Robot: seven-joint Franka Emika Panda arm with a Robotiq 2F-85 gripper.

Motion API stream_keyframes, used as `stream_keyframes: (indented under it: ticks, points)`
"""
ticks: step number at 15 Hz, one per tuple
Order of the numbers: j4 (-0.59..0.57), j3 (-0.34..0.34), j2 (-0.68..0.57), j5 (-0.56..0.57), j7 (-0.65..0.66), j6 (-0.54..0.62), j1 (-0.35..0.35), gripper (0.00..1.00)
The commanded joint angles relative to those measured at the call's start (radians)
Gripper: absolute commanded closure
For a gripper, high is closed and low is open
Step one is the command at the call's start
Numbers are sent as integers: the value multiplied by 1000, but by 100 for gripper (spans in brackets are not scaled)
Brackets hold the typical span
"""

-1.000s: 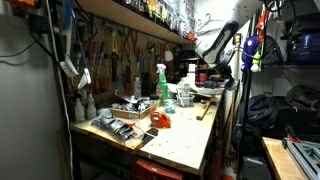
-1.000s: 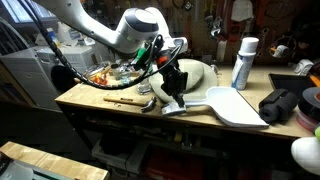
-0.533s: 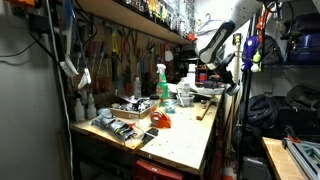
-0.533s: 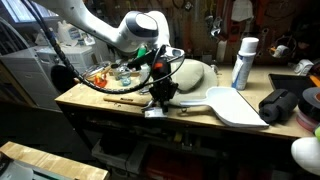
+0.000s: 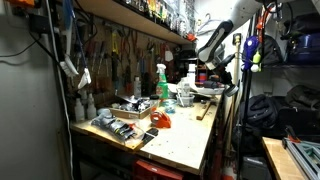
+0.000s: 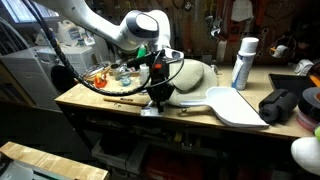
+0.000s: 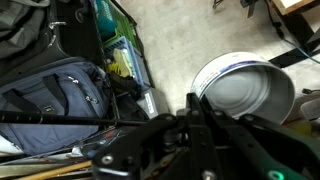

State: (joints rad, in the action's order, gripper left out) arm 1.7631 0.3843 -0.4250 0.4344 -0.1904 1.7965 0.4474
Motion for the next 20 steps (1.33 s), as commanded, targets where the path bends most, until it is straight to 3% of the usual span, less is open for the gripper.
stream_keyframes:
  ticks: [1, 8, 15, 20]
  points:
    - [-6, -32, -15, -114, -28, -6, 30, 99]
    - [-53, -47, -39, -341, -5, 107, 67, 99]
    - [-63, -16, -90, -280, 79, 208, 44, 99]
    - [-69, -62, -105, -443, 54, 211, 93, 99]
